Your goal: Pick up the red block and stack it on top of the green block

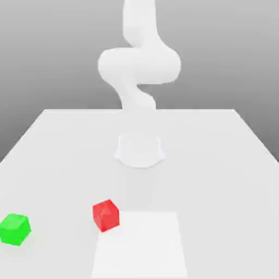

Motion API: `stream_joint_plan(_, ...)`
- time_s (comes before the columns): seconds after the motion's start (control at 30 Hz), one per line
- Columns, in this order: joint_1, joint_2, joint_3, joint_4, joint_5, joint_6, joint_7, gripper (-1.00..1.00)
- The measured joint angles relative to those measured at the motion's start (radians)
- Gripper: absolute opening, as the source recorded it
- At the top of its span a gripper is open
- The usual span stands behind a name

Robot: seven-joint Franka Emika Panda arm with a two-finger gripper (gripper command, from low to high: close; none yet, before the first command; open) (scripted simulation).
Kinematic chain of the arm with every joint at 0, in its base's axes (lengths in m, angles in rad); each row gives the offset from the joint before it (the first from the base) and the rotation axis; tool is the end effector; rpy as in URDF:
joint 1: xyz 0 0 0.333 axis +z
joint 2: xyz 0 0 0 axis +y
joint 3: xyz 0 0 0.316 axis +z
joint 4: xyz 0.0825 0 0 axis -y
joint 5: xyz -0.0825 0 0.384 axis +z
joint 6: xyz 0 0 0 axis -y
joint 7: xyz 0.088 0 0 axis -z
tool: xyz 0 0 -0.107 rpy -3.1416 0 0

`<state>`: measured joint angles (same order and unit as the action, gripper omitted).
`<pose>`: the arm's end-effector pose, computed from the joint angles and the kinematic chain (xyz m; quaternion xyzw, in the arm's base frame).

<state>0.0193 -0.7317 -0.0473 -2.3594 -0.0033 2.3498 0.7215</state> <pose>0.3751 -0.0164 0.6613 -0.8709 0.3417 -0.3266 0.1344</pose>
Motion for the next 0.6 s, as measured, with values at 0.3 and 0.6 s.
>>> stream_joint_plan(0.3, 0.063, 0.296, -0.173, -0.243, -0.011, 0.207, -0.335, 0.00)
stream_joint_plan(0.6, 0.073, 0.662, -0.293, -0.492, -0.041, 0.462, -0.691, 0.00)
